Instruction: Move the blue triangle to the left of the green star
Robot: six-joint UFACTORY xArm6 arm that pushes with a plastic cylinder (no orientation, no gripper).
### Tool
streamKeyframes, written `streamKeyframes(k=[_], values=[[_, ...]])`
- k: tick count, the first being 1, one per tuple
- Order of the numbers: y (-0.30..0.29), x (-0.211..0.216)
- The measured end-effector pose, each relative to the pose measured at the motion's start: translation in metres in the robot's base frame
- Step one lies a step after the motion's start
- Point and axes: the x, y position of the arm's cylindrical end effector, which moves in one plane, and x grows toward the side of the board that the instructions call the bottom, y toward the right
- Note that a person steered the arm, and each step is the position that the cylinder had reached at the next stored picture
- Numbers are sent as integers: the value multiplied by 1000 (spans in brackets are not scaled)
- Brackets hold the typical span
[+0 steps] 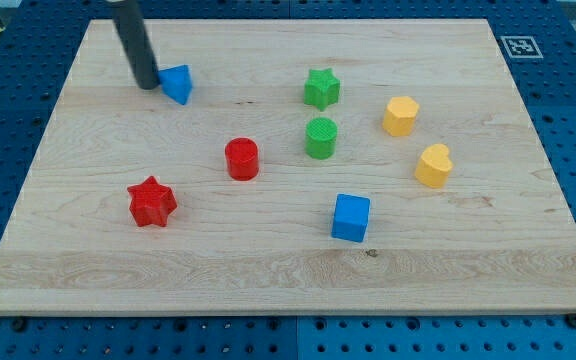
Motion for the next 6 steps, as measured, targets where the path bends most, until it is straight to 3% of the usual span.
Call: streamKeyframes(k=[1,2,4,6], values=[[43,0],[48,0],[10,5],[85,71]])
